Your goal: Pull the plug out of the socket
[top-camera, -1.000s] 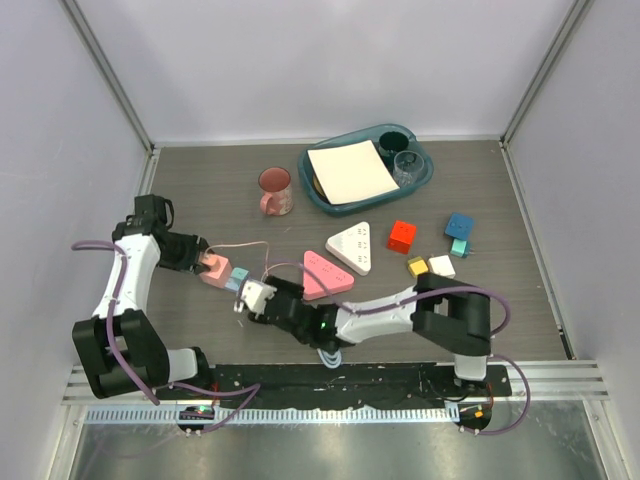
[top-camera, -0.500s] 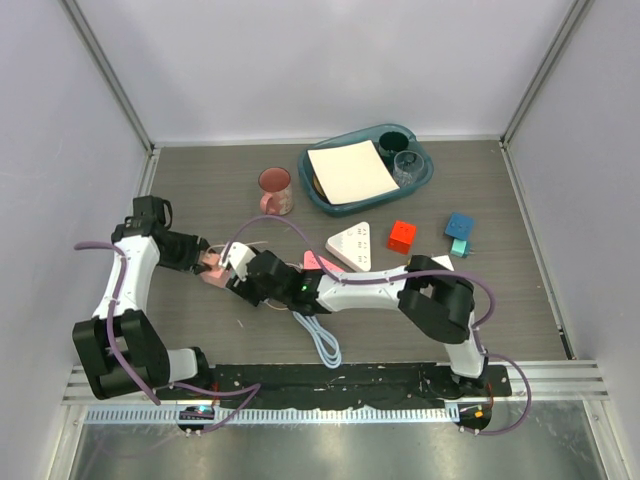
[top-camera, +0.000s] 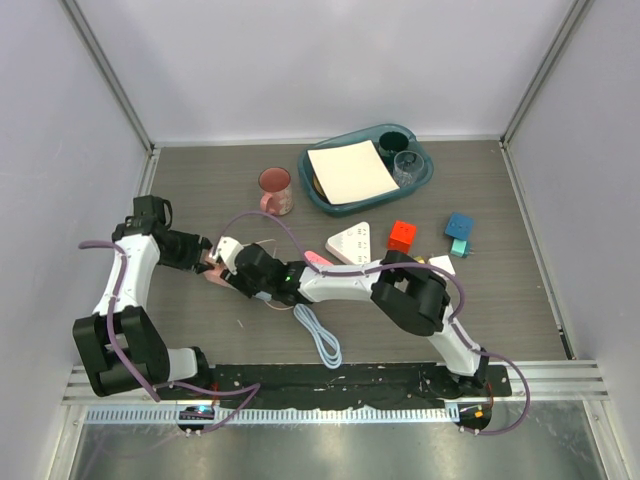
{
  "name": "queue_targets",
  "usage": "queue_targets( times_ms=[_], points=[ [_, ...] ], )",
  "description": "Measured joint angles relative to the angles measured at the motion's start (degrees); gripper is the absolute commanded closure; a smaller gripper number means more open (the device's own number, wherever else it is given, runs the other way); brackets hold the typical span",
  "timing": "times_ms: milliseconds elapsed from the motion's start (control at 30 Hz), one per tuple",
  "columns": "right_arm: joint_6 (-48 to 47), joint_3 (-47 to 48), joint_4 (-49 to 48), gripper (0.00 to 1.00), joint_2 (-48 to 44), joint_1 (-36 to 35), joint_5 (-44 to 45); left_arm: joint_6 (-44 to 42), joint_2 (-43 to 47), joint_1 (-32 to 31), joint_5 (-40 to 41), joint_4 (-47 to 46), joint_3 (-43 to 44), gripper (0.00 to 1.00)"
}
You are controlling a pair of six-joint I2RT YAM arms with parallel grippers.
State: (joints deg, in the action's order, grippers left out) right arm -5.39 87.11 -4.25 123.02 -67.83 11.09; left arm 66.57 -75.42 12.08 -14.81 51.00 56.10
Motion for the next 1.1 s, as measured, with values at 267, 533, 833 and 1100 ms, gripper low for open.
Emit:
queue_targets(
  times_ms=[267, 533, 833, 1100],
  points=[
    [1.6, -0.8, -1.8, 0.72, 1.4, 0.4, 0.5, -1.0, -0.2, 0.0, -0.9, -0.2, 0.0, 1.00],
    [3.9, -1.5, -2.9, 0.76, 1.4, 0.5, 0.8, -1.3, -0.7, 0.1, -1.6, -0.3, 0.3, 1.00],
    [7.0, -4.0, -7.0, 0.76, 1.3, 0.4, 2.9, -2.0, -3.8, 0.1, -2.5, 1.1, 3.1, 1.00],
    [8.6, -7.1, -12.8, 0.76, 1.2, 0.1, 4.8, -4.6, -6.4, -0.9, -1.1, 3.6, 6.8, 1.00]
  ],
)
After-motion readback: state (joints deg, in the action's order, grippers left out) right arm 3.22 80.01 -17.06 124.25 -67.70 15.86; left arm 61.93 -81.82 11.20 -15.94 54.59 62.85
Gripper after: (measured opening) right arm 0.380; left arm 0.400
